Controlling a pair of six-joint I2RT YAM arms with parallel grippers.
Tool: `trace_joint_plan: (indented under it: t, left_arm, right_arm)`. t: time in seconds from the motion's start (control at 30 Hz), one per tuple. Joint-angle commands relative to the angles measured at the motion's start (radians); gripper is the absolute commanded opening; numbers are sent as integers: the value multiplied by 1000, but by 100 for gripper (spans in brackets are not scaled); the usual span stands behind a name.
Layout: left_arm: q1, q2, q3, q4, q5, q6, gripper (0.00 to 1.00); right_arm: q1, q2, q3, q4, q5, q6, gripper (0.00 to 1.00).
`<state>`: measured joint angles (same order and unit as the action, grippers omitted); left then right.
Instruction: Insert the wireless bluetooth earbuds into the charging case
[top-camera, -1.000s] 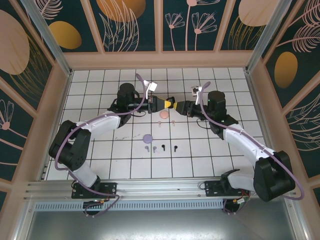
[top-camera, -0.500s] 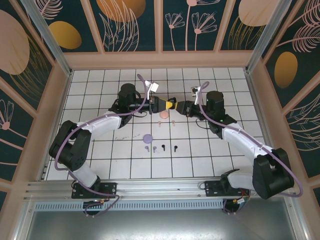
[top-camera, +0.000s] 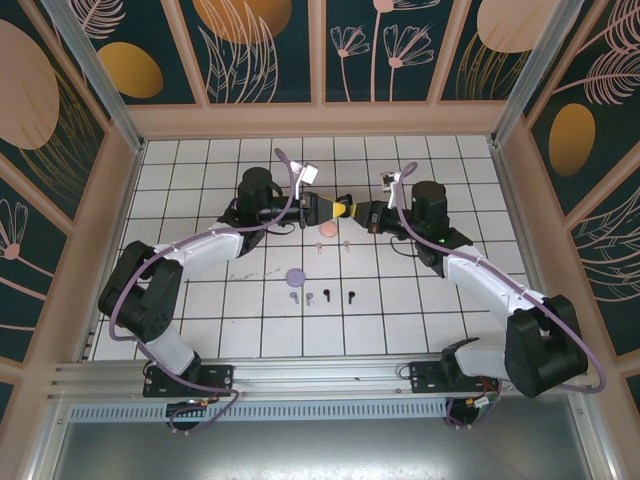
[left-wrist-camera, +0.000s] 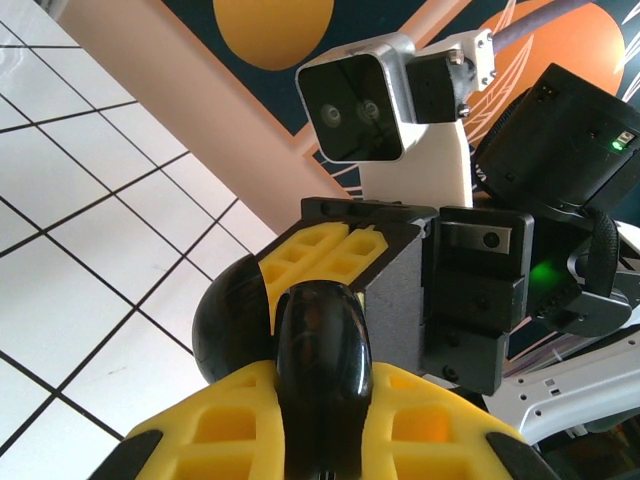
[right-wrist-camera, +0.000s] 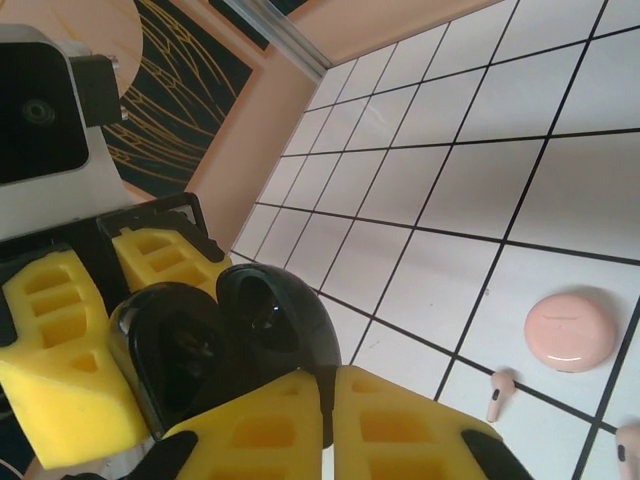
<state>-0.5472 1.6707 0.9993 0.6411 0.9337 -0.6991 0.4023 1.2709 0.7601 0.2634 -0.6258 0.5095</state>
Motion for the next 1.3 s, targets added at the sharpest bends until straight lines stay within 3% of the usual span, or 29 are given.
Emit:
trace_joint_plan:
  t: [0.0, 0.07, 0.2, 0.27, 0.43, 0.57, 0.77, 0.9, 1.03, 1.27]
  left_arm:
    - [-19, -8, 20, 42, 30, 14, 0]
    - [-19, -6, 16, 39, 17, 17, 12]
    - [-19, -11, 18, -9, -65, 53, 53]
    - [-17, -17, 17, -36, -115, 73, 64]
    - [10, -61, 33, -148, -179, 167, 79]
    - [58, -91, 125, -381, -160, 331, 87]
    - [74, -5, 404, -906, -106, 664, 88]
    - [74, 88, 548, -1164, -111, 816, 81]
    - [75, 145, 634, -1302, -98, 896, 70]
    - [75, 168, 683, -1357, -65, 931, 68]
  right_arm:
    - [3, 12, 37, 6, 17, -2, 1]
    - [4, 12, 43, -5, 23, -8, 0]
    - [3, 17, 65, -54, 53, -36, 0]
    - [2, 24, 89, -99, 75, -64, 0]
    - [-2, 49, 177, -255, 158, -178, 0]
    - [-2, 72, 257, -385, 238, -317, 0]
    - [7, 122, 386, -553, 272, -563, 0]
    - [16, 169, 480, -668, 277, -654, 0]
    - [39, 213, 555, -751, 303, -705, 0]
    - [100, 258, 614, -797, 348, -736, 0]
